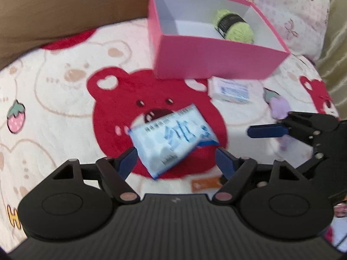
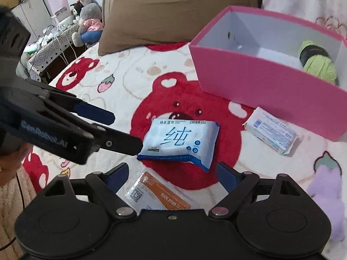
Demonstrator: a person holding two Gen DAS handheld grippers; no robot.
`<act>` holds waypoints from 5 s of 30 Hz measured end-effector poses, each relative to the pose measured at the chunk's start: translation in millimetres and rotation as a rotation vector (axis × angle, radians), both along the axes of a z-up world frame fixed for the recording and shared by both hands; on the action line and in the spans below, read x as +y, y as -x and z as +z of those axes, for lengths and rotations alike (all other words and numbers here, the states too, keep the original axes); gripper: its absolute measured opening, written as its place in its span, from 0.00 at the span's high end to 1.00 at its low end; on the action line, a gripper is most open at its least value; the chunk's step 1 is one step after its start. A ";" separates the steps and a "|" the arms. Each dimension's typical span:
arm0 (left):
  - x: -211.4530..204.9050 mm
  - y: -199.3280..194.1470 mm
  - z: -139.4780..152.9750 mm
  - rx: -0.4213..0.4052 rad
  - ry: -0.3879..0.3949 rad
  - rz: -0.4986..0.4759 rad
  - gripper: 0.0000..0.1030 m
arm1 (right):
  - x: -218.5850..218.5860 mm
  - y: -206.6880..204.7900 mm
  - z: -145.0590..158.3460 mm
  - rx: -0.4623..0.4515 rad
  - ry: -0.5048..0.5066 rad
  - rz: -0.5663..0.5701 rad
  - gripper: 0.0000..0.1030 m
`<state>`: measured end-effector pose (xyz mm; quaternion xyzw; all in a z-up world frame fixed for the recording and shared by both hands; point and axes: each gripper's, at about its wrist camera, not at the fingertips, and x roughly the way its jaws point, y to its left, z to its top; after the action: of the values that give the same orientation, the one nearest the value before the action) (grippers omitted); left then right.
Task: Organize objects
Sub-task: 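Move the left tool to the blue-white wet-wipe pack and grasp it, then lift the wet-wipe pack with the left tool into the pink box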
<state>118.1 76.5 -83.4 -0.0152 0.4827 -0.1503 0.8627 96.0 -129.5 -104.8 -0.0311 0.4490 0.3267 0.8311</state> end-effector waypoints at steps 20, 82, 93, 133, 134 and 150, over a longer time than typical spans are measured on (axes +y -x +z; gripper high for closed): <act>43.2 -21.4 -53.3 0.063 0.093 0.207 0.29 | -2.1 -52.1 -32.0 0.218 -0.078 -0.215 0.33; -10.3 -0.3 -32.0 -0.007 0.269 0.185 0.69 | -2.2 -9.3 -23.0 -0.067 0.037 -0.230 0.67; -14.8 9.8 2.3 0.020 0.273 0.116 0.69 | -16.6 6.4 9.2 -0.079 0.031 -0.236 0.66; -35.4 -38.1 111.9 -0.172 0.348 -0.004 0.69 | -42.5 -23.7 132.9 -0.287 0.020 -0.261 0.67; -37.2 -43.7 112.5 -0.176 0.348 0.001 0.69 | -43.6 -27.1 134.8 -0.296 0.020 -0.265 0.67; -72.5 -168.8 69.7 -0.079 0.310 0.123 0.69 | -68.4 -160.5 104.4 -0.157 -0.030 -0.264 0.68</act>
<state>286.9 4.0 -13.7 -0.1717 0.4176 -0.1703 0.8759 256.4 -197.9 -0.4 0.0153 0.3779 0.2177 0.8997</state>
